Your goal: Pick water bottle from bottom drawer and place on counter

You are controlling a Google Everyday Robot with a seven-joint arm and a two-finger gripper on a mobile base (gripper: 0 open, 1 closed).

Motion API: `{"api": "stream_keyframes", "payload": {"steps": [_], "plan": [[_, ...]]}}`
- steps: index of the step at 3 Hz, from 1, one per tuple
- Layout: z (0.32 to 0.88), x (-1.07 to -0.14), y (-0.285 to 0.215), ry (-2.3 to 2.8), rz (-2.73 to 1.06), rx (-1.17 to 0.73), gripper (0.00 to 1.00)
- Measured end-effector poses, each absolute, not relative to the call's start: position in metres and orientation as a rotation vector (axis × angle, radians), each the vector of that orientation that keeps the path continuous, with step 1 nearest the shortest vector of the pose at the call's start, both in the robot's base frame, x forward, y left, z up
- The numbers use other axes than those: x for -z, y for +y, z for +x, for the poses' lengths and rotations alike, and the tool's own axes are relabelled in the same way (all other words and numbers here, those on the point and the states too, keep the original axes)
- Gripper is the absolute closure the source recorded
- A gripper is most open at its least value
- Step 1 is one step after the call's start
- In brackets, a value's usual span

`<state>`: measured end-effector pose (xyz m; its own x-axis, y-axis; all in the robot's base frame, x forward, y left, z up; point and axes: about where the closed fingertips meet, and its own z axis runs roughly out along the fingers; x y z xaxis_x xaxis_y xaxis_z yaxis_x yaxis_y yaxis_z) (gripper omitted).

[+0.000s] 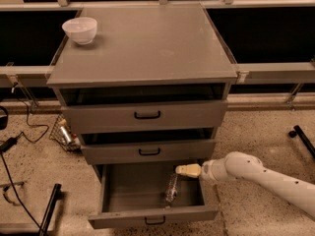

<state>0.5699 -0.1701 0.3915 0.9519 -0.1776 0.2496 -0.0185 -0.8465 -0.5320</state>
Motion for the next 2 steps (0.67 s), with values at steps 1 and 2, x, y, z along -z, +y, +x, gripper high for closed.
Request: {"api": "stream_keyframes", "payload": {"steps": [1, 2], "plan": [[0.58, -0.376, -0.171, 0.147, -2.531, 0.374, 0.0], [0.591, -0.36, -0.173, 0.159, -2.509, 0.363, 0.0]]}}
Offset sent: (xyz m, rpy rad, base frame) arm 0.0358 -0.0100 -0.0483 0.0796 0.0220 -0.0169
